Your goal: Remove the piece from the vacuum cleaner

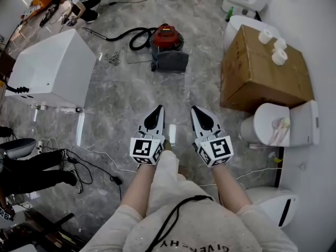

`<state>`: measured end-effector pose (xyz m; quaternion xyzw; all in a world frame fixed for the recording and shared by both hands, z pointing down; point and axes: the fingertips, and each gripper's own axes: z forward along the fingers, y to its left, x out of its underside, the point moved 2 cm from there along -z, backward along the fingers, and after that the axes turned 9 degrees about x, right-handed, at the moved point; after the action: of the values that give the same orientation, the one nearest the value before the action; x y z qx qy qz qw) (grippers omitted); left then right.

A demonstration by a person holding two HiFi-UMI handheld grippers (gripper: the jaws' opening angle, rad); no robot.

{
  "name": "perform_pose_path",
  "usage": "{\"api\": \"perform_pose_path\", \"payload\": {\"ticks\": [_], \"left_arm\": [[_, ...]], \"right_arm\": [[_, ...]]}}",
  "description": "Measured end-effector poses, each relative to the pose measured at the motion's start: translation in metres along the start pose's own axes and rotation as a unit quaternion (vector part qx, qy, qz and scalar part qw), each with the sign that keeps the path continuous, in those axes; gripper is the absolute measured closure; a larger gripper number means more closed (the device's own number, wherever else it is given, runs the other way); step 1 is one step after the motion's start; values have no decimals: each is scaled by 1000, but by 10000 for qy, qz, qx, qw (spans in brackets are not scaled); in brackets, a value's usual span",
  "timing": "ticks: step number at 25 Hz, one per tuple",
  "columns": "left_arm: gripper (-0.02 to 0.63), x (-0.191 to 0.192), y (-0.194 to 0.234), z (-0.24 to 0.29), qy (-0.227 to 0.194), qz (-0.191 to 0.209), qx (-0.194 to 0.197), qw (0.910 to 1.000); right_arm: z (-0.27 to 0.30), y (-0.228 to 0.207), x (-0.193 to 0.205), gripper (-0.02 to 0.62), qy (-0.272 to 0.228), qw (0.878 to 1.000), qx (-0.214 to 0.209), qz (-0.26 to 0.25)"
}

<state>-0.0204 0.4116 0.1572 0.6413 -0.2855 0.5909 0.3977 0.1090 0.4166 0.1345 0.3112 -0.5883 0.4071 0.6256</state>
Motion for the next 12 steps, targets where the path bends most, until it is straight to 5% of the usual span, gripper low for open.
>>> {"api": "perform_pose_path", "payload": {"ticks": [12], "left_arm": [[588, -9, 81, 65, -17, -31, 134, 9999]], "right_arm": [[104, -14, 2, 583, 151, 9998, 131, 24]]}}
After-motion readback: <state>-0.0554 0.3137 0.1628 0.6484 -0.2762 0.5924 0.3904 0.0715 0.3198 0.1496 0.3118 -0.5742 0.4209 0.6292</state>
